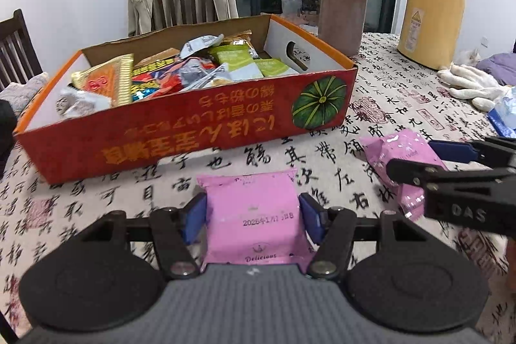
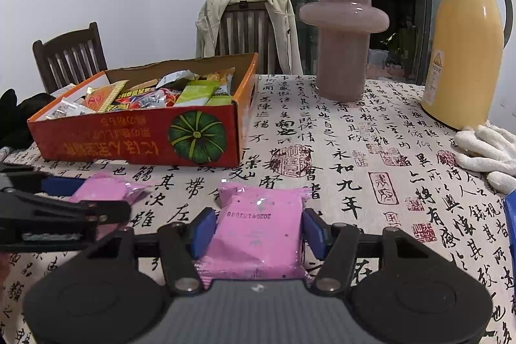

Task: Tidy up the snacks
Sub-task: 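Carry both pink packets over the red box with both tools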

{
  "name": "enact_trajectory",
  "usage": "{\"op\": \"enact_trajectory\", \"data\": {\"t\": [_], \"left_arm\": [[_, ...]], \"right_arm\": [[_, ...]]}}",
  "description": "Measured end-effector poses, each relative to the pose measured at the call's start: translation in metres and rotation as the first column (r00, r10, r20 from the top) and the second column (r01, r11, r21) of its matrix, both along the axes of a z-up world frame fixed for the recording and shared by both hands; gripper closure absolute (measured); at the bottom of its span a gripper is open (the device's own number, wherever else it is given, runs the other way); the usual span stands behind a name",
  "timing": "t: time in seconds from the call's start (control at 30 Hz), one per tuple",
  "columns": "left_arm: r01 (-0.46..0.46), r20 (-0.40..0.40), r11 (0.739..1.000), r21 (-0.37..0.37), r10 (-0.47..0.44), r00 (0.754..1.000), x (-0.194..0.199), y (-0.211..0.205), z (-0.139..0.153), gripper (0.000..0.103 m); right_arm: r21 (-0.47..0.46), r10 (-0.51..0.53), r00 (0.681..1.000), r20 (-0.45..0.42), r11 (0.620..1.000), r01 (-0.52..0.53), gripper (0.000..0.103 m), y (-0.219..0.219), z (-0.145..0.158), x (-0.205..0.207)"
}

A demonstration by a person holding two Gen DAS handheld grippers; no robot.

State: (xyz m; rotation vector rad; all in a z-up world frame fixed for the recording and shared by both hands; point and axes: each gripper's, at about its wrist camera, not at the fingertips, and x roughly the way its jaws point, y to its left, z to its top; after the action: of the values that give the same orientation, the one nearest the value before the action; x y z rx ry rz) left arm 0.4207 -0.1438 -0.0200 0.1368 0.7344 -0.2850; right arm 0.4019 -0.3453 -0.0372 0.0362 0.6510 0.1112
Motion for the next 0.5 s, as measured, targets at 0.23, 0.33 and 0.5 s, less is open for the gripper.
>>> {"op": "enact_trajectory", "data": {"t": [0.23,0.33,0.5], "left_arm": [[-0.091,0.004,0.992,-0.088,0.092,0.996,-0.05,0.049,0.021,0.041],[-0.113,0.02,0.986,-0.123,0.117,0.993,-0.079,0.074,0.035,0.041],[-0.129,0.063,0.978,-0.164,0.141,0.988,-0.132,0.111,0.051,0.041]], "right_arm": [[-0.001,0.029,1.0,0.006,1.0,-0.028,0.045,0.003,0.001,-0.002],[0.001,0.015,1.0,-0.001,1.0,-0.015,0.047,0.005,0.005,-0.008],[-0.025,0.038,0.999,0.007,0.999,-0.037,0.092,0.019,0.014,-0.059]]}}
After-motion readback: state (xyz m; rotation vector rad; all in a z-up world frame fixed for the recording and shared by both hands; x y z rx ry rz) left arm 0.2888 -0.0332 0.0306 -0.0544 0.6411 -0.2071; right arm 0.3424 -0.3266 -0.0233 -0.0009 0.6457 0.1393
